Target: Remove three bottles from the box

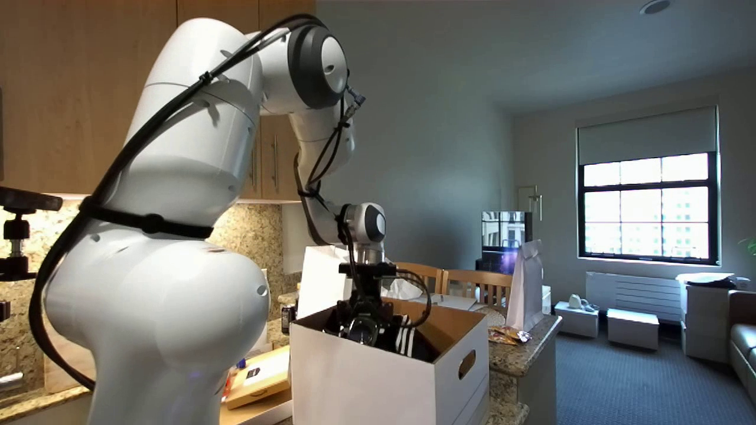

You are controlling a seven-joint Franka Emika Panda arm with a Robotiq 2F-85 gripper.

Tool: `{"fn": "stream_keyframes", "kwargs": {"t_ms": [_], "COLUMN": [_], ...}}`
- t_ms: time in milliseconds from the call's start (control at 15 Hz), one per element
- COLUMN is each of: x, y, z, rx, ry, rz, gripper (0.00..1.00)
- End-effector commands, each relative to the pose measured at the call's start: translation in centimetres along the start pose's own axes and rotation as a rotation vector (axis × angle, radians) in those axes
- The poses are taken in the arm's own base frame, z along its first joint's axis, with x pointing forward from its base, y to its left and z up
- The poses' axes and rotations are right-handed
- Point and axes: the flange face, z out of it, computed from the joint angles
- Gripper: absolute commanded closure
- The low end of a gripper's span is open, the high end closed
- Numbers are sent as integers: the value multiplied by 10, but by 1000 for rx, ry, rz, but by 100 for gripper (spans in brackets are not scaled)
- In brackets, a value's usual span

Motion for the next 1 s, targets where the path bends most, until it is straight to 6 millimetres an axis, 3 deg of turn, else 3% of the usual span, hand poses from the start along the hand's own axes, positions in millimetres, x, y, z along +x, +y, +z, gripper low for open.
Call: {"fn": "stream_keyframes", "kwargs": {"t_ms": [0, 200, 467, 733, 933], "x": [-31, -46, -54, -53, -67], "y": [-1, 2, -4, -7, -1], "z": [-72, -130, -183, -204, -216], "rx": [-98, -165, -220, -250, -256], "ry": [-20, -38, -62, -80, -102], "rz": [27, 28, 31, 27, 36], "gripper": [68, 68, 68, 68, 68]}}
